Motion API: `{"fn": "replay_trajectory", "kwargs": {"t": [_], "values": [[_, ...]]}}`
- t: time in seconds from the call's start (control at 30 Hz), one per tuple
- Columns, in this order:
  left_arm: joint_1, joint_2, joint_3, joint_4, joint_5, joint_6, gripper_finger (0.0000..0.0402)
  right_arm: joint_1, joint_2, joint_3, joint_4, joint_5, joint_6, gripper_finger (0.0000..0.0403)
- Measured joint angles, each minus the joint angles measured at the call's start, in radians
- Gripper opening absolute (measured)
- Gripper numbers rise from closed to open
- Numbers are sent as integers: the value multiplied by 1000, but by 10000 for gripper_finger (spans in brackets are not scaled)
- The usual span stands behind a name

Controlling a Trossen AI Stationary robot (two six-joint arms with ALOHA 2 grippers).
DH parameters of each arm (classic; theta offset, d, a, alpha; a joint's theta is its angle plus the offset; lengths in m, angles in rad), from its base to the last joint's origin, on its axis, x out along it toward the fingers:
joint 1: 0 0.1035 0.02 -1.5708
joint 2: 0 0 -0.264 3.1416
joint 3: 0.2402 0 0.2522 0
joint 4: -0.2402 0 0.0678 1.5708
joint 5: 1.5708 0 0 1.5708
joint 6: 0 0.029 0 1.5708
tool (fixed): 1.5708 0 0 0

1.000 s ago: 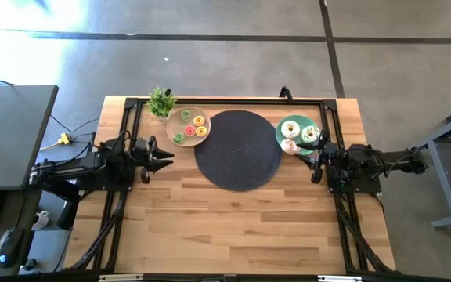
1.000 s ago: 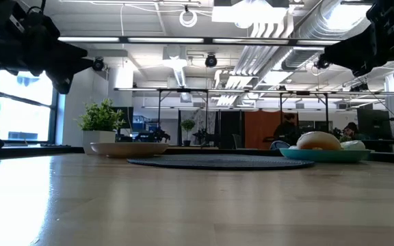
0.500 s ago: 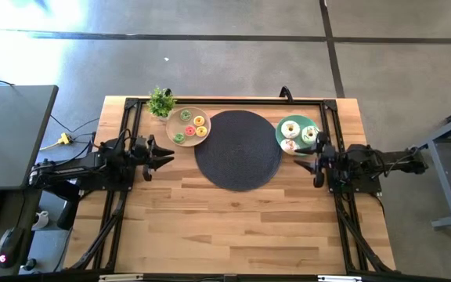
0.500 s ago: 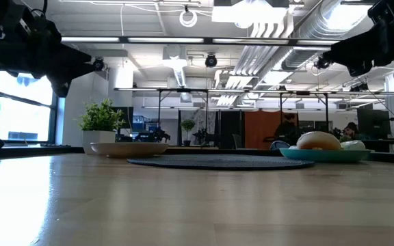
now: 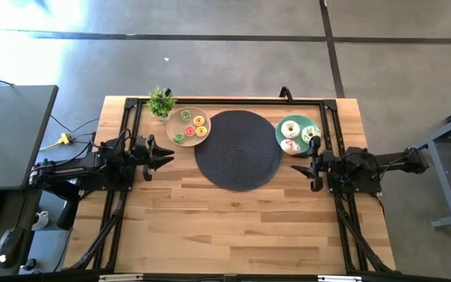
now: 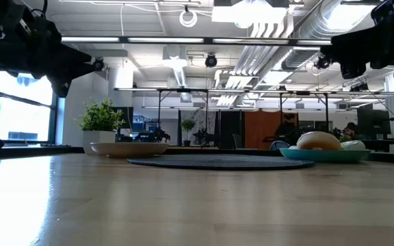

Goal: Pick & Place donuts
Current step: Return to Home Position

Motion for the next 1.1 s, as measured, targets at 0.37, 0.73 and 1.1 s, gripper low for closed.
{"fn": "replay_trajectory", "kwargs": {"t": [0.37,0.73,1.1], "values": [[0,0,0,0,0,0,122,0,0,3,-59,-21,-29,170],[0,0,0,-1,0,0,122,0,19,-2,-69,-27,5,170],[0,0,0,-1,0,0,122,0,19,-2,-69,-27,-7,169]]}}
